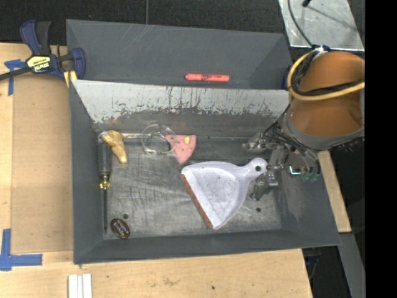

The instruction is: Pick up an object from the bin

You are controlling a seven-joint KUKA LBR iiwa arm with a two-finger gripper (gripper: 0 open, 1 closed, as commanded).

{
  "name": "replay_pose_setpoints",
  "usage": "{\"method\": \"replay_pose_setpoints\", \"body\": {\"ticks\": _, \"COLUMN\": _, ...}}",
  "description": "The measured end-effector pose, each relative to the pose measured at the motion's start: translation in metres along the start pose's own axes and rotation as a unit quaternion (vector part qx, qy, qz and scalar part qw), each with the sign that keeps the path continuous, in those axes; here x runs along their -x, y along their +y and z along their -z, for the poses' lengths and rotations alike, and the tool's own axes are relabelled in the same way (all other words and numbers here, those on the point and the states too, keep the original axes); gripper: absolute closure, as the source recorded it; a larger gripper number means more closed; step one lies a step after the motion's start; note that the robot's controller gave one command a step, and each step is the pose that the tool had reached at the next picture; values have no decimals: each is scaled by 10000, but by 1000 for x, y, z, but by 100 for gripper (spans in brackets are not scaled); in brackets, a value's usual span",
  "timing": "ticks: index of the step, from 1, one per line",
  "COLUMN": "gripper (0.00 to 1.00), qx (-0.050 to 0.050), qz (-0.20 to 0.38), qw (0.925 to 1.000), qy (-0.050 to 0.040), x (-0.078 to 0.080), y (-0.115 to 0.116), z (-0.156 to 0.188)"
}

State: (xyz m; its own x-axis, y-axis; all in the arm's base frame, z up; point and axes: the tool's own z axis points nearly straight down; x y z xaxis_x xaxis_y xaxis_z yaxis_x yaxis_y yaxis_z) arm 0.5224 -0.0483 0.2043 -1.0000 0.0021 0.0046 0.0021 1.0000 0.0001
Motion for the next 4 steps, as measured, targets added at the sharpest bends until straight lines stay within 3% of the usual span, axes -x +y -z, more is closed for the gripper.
{"method": "replay_pose_setpoints", "body": {"ticks": 1, "gripper": 0, "qx": -4, "qz": 8, "qw": 10000, "qy": -41, "x": 2, "y": 0, "z": 4}}
{"method": "replay_pose_setpoints", "body": {"ticks": 2, "gripper": 0, "qx": 0, "qz": 326, "qw": 9994, "qy": -78, "x": -5, "y": -17, "z": -16}}
{"method": "replay_pose_setpoints", "body": {"ticks": 3, "gripper": 0, "qx": -3, "qz": 339, "qw": 9994, "qy": -30, "x": -8, "y": -81, "z": -48}}
{"method": "replay_pose_setpoints", "body": {"ticks": 4, "gripper": 0, "qx": -19, "qz": 788, "qw": 9969, "qy": -26, "x": 23, "y": -93, "z": -39}}
